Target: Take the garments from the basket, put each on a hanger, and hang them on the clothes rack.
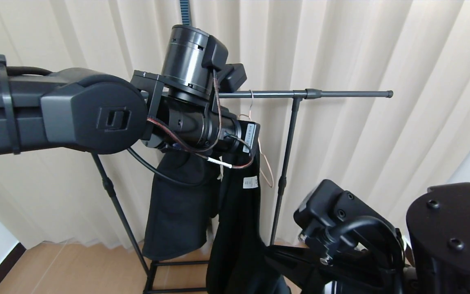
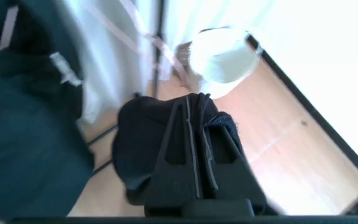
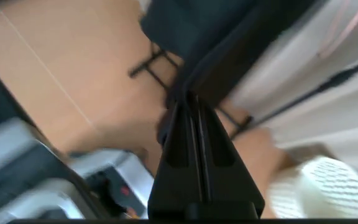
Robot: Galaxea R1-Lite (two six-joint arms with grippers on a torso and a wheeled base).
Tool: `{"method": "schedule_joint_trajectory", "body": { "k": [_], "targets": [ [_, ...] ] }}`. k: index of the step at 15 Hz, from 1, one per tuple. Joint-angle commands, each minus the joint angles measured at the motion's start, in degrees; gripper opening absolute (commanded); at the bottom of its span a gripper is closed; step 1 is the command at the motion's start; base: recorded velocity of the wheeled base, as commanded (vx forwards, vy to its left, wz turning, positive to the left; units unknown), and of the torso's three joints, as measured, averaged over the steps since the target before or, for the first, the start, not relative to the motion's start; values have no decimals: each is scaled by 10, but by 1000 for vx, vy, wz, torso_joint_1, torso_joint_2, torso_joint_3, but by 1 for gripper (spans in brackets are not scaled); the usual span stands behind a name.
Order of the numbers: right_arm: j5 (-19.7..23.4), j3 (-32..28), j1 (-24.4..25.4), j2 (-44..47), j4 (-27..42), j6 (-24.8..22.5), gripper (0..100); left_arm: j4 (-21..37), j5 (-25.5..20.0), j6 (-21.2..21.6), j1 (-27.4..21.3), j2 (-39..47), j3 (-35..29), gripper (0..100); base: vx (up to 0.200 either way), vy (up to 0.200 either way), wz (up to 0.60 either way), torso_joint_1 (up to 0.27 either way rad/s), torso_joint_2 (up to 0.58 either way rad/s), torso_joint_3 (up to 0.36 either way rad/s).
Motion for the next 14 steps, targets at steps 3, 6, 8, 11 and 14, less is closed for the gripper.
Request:
{"method": "schedule_joint_trajectory", "body": {
  "k": [3, 6, 8, 11, 14],
  "targets": [
    [0, -28, 12, 42, -73, 50, 0, -1, -3, 0, -8, 7, -9, 0, 0, 0, 0, 0, 0, 0],
    [-3, -27, 10, 39, -79, 59, 0, 0, -3, 0, -8, 6, -9, 0, 0, 0, 0, 0, 0, 0],
    [-5, -24, -1, 35, -71, 52, 0, 0, -3, 0, -7, 5, -7, 0, 0, 0, 0, 0, 0, 0],
    [-5, -9, -55, 6, 2, -42, 0, 10, 1, 0, 6, -1, -10, 0, 0, 0, 0, 0, 0, 0],
    [-23, -1, -152, 3, 48, -139, 0, 85, 4, 29, 28, -22, -8, 0, 0, 0, 0, 0, 0, 0]
  ]
}}
